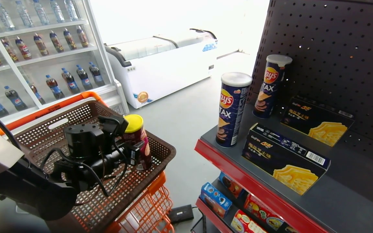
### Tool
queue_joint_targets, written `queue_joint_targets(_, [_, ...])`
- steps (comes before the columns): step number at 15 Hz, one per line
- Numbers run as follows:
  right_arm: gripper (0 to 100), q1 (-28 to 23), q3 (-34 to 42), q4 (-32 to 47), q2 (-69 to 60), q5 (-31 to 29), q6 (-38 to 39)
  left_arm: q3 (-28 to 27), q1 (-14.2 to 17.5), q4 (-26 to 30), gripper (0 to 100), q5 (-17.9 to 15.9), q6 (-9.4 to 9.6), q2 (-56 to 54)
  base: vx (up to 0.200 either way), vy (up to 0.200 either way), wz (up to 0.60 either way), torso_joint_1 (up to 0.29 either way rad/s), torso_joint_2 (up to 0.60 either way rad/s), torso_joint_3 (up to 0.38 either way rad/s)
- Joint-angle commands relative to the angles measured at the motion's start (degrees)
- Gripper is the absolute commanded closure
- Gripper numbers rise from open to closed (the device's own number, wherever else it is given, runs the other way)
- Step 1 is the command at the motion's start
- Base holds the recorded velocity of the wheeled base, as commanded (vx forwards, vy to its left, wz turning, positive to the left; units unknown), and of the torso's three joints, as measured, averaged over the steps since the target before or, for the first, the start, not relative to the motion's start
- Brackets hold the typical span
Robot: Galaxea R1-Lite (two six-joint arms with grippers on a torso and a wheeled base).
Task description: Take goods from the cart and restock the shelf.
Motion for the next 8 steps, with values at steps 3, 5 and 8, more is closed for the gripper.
queue_joint_targets(3, [0, 0.0, 0.0, 0.0, 0.1, 0.0, 0.0, 2.7, -1.5, 0.6, 100, 8.8, -0.14, 0.1, 0.000, 0.000, 0.00, 0.000, 0.00, 0.000])
queue_joint_targets(5, [0, -0.1, 0.0, -0.1, 0.1, 0.0, 0.0, 2.4, -1.8, 0.4, 100, 8.8, -0.40, -0.6, 0.000, 0.000, 0.00, 0.000, 0.00, 0.000])
queue_joint_targets(8, [0, 0.0, 0.0, 0.0, 0.1, 0.0, 0.0, 0.0, -1.8, 0.6, 100, 2.8, -0.84, -4.9, 0.000, 0.000, 0.00, 0.000, 0.00, 0.000])
